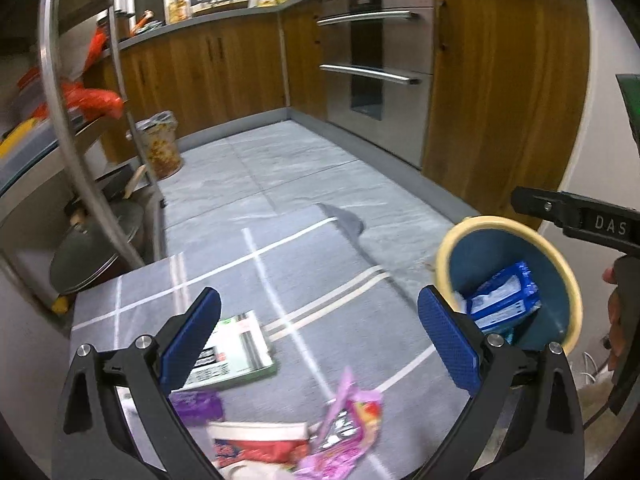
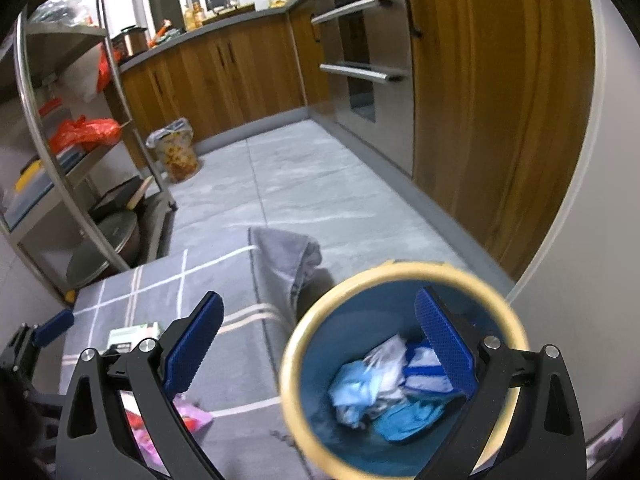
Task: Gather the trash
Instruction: 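Move both tools back over the remaining trash on the mat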
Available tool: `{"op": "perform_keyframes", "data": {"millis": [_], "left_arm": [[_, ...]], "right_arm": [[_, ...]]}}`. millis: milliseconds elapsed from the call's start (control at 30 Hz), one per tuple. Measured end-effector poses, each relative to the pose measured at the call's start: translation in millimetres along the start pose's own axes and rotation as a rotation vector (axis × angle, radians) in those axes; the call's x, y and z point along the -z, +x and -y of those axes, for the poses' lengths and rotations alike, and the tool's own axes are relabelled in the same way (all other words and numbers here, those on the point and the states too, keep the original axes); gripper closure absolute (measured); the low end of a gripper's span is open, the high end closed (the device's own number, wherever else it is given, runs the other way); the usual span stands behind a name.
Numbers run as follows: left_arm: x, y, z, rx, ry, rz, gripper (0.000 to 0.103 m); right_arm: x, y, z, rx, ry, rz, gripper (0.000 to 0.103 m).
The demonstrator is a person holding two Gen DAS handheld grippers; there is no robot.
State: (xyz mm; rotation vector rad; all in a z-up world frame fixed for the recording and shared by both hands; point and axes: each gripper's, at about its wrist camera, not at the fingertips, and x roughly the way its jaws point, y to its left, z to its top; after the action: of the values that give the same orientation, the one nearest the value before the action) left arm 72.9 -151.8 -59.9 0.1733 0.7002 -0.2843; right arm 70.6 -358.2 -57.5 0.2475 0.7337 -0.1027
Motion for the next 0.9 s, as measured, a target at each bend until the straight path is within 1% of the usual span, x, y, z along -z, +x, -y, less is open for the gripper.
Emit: {"op": "perform_keyframes", "data": {"millis": [167,433,533,667,733,800,900], "left_arm": [[12,-4,-39,-0.062,-0.059,-0.025,0.006],[37,-10,-97,-0.162,-0.156,-0.084,0.006],[48,-9,-118,-0.195,-0.187,-0.115,0.006],[64,-6,-147,-0.232,-0.247,-0.159,0.006],[74,-4,-162,-0.249,-0.291,-0.184,0.006],[82,-2,-172,-0.262,-0.34,-0.208,0.006],[94,5,-178,-0.284,-0.413,-0.254,0.006]], "right_arm": [[1,12,-24,-0.055,0.028,-0.033,0.007],[13,35,-82,-0.102,-0.057,-0.098,0.007],[20,43,-101,-0.099,-0.089,-0.131,0.007],[40,47,-114,-0.088,-0.053,-0.205,0.007],[53,48,-118,-0.068,-0.025,-0.248,0.007],[62,48,-120,-0.064,0.0,-0.278,0.007],[75,47,-124,-0.052,-0.004,-0.299,0.009]]}}
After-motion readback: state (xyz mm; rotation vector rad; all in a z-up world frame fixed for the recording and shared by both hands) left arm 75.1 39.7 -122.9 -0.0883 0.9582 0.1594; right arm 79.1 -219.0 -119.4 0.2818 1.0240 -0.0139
